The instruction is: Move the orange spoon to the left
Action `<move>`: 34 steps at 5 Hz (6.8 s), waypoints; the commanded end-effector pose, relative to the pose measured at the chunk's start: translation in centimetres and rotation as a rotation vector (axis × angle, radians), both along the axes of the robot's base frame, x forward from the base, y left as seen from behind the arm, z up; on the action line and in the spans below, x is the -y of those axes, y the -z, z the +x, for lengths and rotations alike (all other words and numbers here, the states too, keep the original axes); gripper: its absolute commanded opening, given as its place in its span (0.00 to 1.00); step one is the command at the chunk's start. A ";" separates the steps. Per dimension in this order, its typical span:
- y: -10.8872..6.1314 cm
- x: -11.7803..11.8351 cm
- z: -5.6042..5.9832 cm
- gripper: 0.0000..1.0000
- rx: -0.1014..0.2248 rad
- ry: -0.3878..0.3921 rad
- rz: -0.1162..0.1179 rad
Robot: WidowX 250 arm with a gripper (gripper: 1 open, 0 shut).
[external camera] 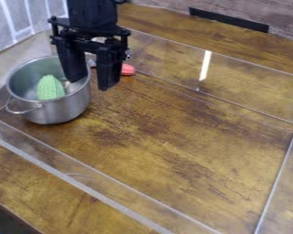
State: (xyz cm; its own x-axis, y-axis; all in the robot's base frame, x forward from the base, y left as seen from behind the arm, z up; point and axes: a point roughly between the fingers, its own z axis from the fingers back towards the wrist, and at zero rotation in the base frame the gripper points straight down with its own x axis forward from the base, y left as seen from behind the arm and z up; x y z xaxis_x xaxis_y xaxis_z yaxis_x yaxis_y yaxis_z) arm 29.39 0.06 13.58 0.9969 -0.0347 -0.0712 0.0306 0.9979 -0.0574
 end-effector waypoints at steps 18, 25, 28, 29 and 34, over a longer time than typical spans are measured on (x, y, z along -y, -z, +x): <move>0.3 -1.5 0.4 1.00 -0.032 -0.013 -0.047; 1.2 -0.7 0.6 1.00 -0.063 -0.001 -0.034; 1.7 -1.2 1.8 1.00 -0.043 0.052 -0.025; 1.8 -1.3 2.0 1.00 -0.041 0.066 -0.022; 1.7 -1.9 3.3 1.00 0.004 0.172 -0.007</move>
